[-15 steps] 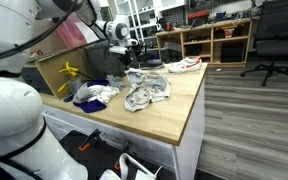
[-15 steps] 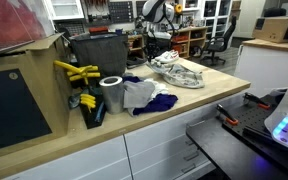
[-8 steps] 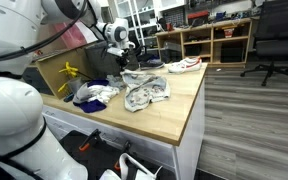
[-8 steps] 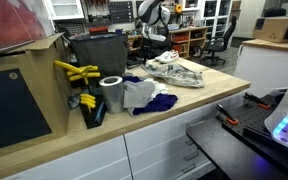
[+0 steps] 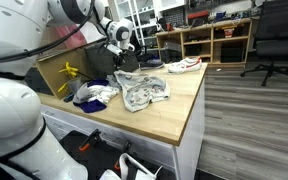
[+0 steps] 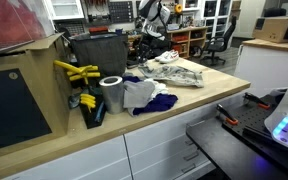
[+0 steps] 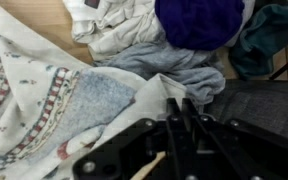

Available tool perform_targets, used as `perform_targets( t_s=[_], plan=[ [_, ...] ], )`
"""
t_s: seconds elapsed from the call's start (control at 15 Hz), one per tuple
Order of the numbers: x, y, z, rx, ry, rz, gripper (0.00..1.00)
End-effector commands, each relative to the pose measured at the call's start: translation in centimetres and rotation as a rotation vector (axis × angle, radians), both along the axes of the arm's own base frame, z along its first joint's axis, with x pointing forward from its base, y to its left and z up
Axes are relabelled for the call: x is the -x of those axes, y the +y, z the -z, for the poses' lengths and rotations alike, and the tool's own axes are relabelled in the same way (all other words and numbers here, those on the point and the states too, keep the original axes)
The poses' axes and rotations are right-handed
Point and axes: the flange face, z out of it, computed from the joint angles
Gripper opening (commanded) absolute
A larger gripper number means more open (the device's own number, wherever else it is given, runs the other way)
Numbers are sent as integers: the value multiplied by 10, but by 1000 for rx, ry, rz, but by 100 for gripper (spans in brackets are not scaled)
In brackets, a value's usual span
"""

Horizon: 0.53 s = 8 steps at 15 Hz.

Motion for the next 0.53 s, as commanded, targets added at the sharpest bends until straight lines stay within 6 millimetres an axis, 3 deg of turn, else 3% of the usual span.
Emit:
perform_targets(
  t_s=[0.0,0.47],
  plan=[
    [-5,-14,-15,-7,-1,-40,43],
    [7,-73,-34,106,-36,-191,96]
  ],
)
